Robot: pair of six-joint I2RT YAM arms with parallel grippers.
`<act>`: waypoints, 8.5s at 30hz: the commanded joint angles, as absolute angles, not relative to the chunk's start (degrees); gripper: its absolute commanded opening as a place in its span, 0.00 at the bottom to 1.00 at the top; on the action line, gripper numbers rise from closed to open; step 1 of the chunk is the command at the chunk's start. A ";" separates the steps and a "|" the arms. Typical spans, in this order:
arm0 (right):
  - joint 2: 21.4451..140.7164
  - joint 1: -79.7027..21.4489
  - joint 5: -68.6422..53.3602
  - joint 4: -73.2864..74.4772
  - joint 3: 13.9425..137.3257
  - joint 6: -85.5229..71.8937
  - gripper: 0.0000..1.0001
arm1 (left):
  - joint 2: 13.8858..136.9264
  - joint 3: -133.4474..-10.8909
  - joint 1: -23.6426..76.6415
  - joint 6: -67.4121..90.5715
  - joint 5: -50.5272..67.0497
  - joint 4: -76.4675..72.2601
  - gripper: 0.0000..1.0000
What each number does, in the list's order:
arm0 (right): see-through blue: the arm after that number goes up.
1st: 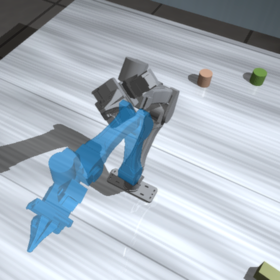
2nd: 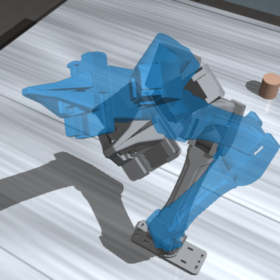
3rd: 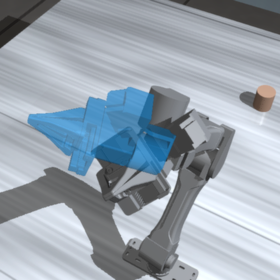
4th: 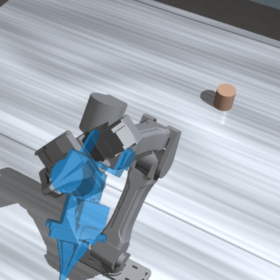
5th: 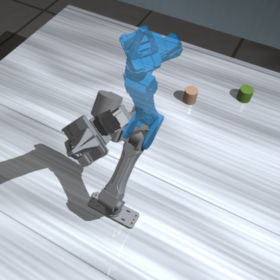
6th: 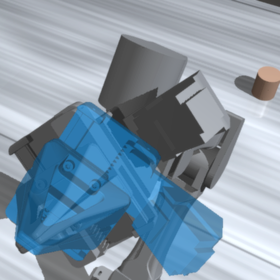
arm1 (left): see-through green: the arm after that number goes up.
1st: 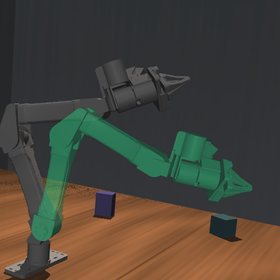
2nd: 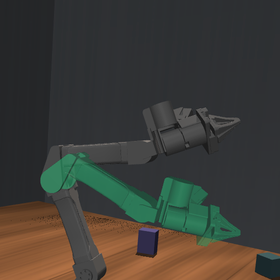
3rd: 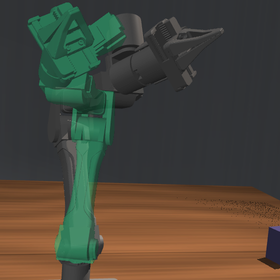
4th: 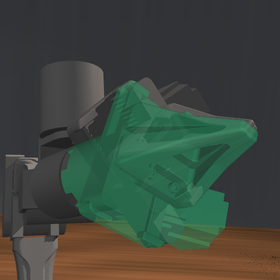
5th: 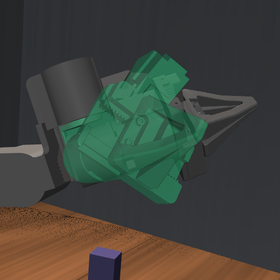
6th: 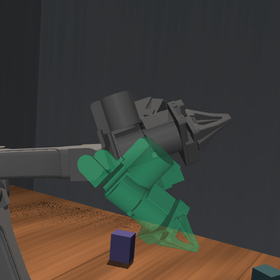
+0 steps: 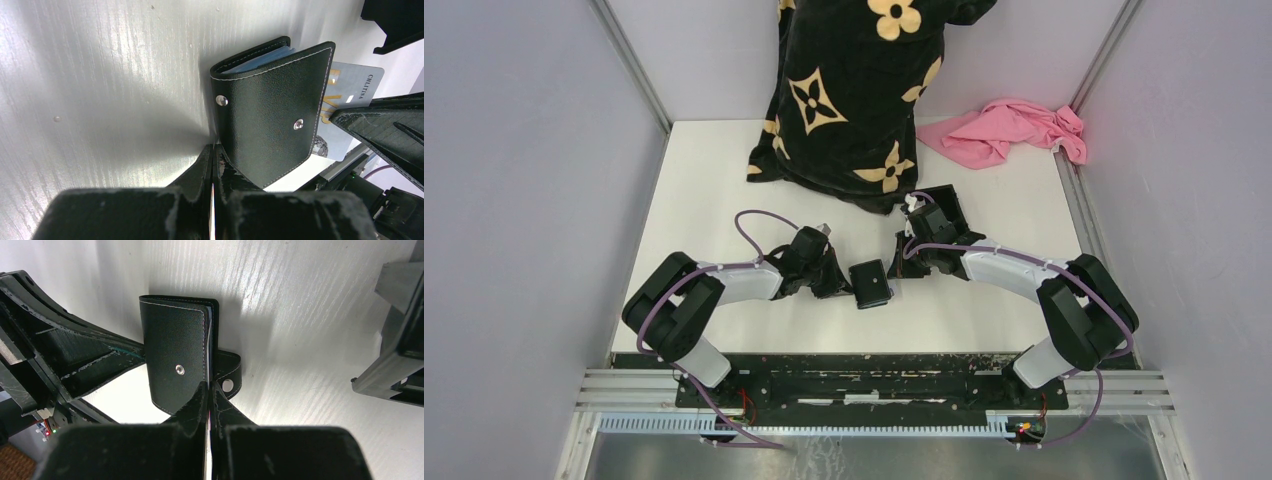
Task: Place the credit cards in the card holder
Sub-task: Open the card holder at the center of the board, then insert the credit card into the card holder.
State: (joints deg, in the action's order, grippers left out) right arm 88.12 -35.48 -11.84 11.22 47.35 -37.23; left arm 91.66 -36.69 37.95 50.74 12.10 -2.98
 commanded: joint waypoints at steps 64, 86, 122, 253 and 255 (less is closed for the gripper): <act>82.79 -36.62 -14.33 12.87 54.17 -38.57 0.01 | 96.91 -32.11 38.15 47.62 6.14 9.01 0.03; 86.87 -42.77 -11.88 12.05 57.44 -39.64 0.01 | 95.25 -30.31 38.23 47.81 6.46 8.07 0.03; 94.43 -51.59 6.37 16.89 59.89 -33.94 0.01 | 70.82 -32.46 38.24 49.30 1.16 30.34 0.03; 93.65 -37.47 -17.04 -2.72 48.65 -41.22 0.01 | 96.64 -48.32 39.73 44.91 1.42 22.54 0.03; 93.81 -37.06 -17.41 -3.37 47.83 -41.35 0.01 | 96.74 -48.57 39.73 44.82 1.31 22.98 0.03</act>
State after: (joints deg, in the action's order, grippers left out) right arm 93.67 -37.89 -15.53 2.63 49.04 -40.25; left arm 94.15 -49.54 39.53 49.15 6.50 19.53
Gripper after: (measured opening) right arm 0.014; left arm 0.037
